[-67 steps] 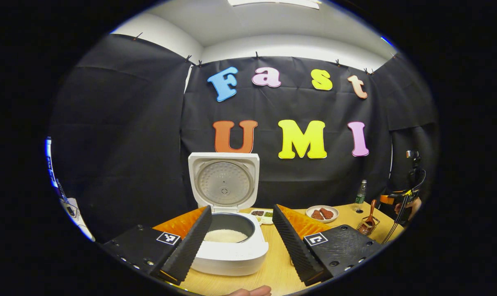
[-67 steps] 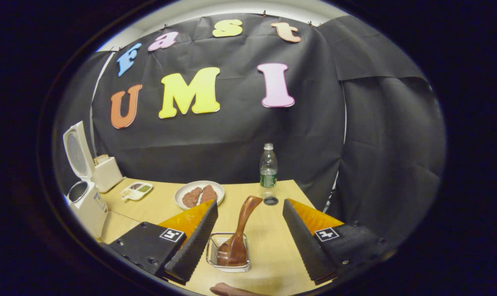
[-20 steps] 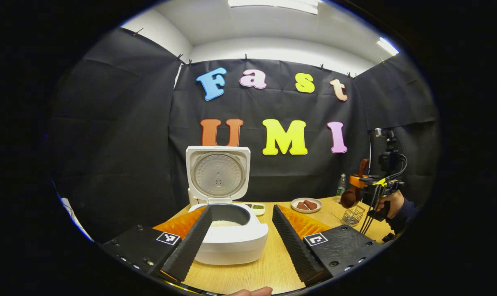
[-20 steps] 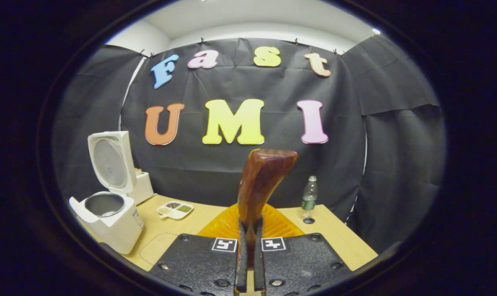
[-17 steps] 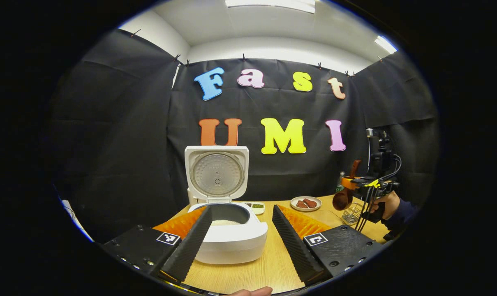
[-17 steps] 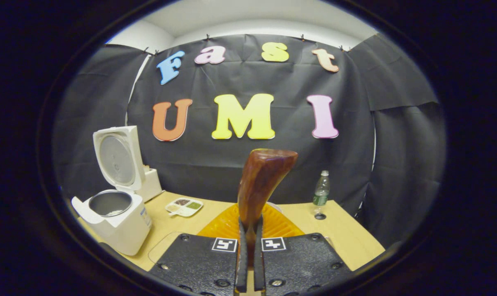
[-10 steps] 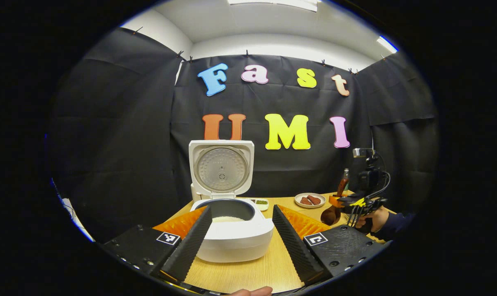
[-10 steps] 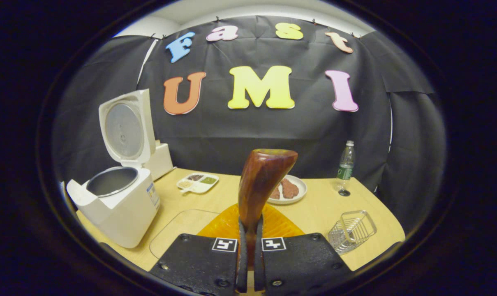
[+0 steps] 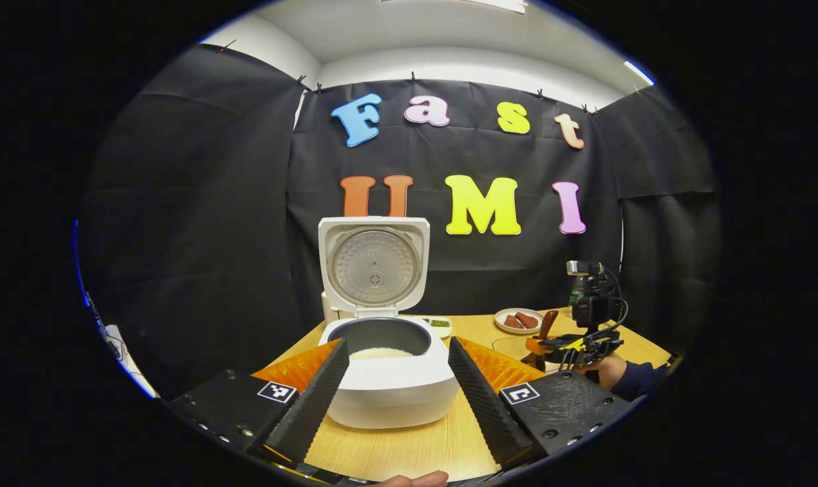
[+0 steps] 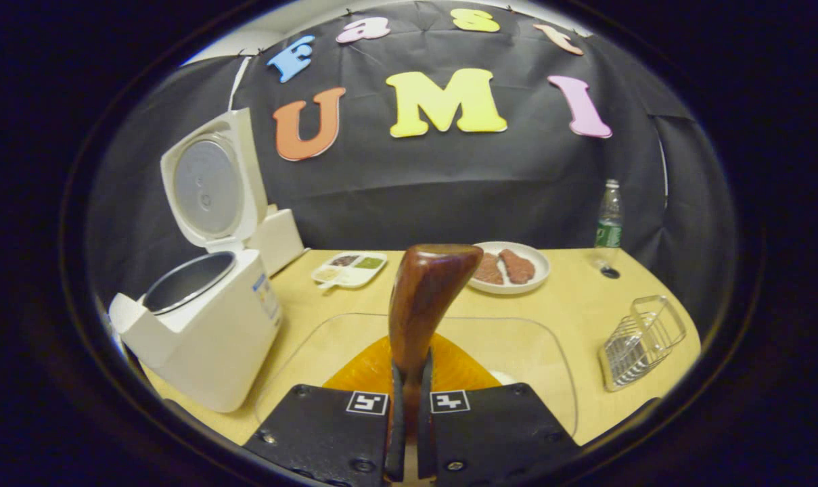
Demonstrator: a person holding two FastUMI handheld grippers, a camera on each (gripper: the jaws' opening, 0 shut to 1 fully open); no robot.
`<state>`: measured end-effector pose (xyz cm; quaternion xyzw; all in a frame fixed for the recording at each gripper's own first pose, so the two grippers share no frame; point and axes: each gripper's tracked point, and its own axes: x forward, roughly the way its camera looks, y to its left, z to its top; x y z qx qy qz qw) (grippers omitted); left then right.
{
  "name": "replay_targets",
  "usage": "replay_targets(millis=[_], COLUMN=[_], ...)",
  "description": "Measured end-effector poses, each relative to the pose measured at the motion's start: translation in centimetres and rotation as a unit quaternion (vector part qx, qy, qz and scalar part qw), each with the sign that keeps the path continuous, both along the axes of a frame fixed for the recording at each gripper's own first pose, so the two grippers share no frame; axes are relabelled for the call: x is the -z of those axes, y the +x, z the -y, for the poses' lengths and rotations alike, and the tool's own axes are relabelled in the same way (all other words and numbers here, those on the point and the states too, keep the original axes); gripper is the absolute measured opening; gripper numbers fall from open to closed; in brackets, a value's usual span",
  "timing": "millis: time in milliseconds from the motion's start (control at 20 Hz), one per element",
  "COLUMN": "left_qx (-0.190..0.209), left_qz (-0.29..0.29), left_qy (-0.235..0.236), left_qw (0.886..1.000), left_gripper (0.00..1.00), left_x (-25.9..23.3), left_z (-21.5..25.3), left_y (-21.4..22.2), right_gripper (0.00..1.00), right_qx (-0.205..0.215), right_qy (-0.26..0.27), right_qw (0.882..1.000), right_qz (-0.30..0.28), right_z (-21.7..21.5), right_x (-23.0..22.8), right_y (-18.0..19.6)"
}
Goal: Close the left gripper, press the button to open the rice cooker; take a wooden spoon from the chopstick holder with the right hand, scoop a spoonful of rice and pour it into the rice cooker, then put the wooden spoon back into the chopstick holder.
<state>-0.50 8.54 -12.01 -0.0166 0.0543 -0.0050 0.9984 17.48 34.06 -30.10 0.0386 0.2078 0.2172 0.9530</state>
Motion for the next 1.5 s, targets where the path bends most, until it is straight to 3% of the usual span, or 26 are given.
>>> replay_targets(millis=[200, 350, 500, 800, 1100, 1300, 1500], left_qx=[-0.008, -0.009, -0.01, -0.011, -0.009, -0.004, -0.001], left_qz=[0.001, 0.003, -0.003, -0.013, -0.004, -0.006, -0.007], left_qy=[-0.003, -0.007, -0.01, 0.0, 0.001, 0.008, 0.009], left_qw=[1.0, 1.0, 1.0, 1.0, 1.0, 1.0, 1.0], left_gripper=[0.94, 0.94, 0.94, 0.94, 0.94, 0.94, 0.94], left_x=[0.2, 0.2, 0.5, 0.9, -0.2, -0.1, -0.3], left_z=[-0.3, -0.5, -0.4, -0.1, 0.6, 1.4, 2.0], left_y=[0.1, -0.2, -0.1, -0.1, -0.1, 0.1, 0.2], right_gripper=[0.1, 0.1, 0.09, 0.07, 0.06, 0.07, 0.07], right_qx=[-0.019, -0.02, -0.051, -0.057, -0.032, 0.01, 0.03], right_qy=[0.017, 0.067, 0.132, 0.214, 0.33, 0.368, 0.443], right_qw=[1.0, 0.996, 0.985, 0.963, 0.92, 0.909, 0.872], right_qz=[-0.013, -0.048, -0.101, -0.153, -0.21, -0.198, -0.205], right_z=[-1.1, -1.1, -1.7, -0.7, 2.0, 5.5, 8.2], right_x=[0.0, 0.2, 0.4, -0.2, -2.6, -3.6, -6.0], right_y=[-0.6, -0.7, -1.0, -0.4, 0.3, 1.6, 2.2])
